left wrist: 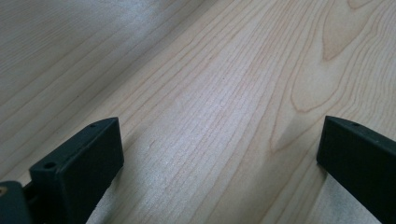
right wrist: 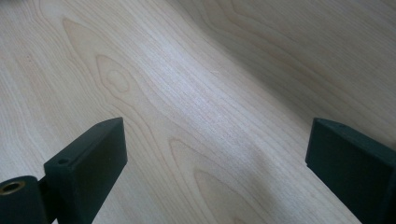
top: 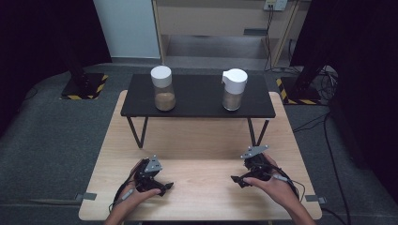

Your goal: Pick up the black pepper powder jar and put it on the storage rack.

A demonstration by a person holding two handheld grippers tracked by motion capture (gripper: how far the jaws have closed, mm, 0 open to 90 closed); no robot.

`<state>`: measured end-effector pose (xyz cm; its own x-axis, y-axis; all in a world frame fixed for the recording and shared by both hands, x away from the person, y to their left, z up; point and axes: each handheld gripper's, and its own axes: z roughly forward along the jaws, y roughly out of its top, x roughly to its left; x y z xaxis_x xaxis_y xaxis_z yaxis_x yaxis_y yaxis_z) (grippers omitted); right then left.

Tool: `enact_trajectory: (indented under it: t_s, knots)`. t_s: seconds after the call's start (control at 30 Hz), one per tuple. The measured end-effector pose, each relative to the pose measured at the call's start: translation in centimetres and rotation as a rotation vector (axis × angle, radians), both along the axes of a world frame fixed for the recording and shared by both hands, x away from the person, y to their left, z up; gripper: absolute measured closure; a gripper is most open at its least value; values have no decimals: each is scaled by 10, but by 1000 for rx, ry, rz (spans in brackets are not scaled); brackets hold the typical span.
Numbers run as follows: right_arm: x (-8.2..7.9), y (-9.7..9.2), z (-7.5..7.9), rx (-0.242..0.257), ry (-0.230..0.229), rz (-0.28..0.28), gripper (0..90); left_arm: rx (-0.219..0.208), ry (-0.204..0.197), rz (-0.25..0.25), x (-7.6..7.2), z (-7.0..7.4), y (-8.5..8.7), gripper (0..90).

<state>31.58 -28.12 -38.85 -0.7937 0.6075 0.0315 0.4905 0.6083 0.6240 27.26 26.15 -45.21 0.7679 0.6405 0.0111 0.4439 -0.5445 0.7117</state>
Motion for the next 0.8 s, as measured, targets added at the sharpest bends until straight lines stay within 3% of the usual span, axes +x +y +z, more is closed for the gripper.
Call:
enact_trajectory:
  t_s: [0.17,0.47,0.8]
  knots:
    - [-6,-6,-16,43,-20,-11,57,0,0,0,0,0,0,0]
    - [-16,-8,-46,55,-37,-13,54,0,0,1,0,0,0,0]
    - [-23,-11,-59,74,-67,-14,40,1,-1,4,-1,0,-1,0]
